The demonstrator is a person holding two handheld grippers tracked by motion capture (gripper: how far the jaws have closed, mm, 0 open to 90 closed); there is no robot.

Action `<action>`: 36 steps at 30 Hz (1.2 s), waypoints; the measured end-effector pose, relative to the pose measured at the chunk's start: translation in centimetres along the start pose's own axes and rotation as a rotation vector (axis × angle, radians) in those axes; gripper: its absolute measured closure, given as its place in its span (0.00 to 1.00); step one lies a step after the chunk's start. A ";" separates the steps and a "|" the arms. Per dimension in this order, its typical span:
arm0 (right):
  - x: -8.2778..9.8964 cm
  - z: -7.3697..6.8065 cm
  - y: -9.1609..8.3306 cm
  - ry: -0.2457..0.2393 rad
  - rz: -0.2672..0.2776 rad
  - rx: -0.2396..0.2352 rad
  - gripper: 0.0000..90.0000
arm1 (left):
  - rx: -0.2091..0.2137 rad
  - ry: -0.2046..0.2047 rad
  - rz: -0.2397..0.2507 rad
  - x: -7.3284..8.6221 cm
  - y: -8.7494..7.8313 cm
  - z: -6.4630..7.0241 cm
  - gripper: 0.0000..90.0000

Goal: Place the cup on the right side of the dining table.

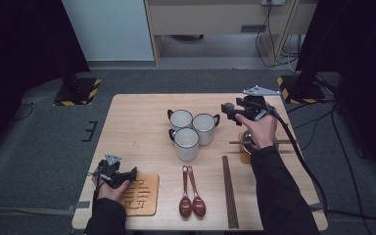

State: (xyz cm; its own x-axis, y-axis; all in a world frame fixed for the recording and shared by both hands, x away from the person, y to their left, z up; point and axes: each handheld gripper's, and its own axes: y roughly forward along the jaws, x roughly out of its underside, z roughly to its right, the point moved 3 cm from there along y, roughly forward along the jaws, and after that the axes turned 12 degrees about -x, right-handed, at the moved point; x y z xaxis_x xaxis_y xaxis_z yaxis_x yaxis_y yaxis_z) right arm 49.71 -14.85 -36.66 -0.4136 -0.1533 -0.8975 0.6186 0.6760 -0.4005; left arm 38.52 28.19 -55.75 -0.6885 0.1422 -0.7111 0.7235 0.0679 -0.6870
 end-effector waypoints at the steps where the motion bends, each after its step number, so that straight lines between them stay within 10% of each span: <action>1: 0.0 0.0 0.2 -0.003 -0.003 0.003 0.36 | 0.000 0.000 0.000 0.0 0.0 0.0 0.06; 36: 1.9 0.3 7.3 0.086 -0.082 -0.016 0.39 | 0.000 0.000 0.000 0.0 0.0 0.0 0.06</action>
State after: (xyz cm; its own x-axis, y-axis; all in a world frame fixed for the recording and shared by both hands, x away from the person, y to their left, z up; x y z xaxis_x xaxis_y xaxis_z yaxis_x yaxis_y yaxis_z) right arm 53.63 -10.39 -41.40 -0.5184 -0.1463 -0.8425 0.5701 0.6753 -0.4680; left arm 38.52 28.19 -55.75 -0.6887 0.1420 -0.7110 0.7234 0.0677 -0.6871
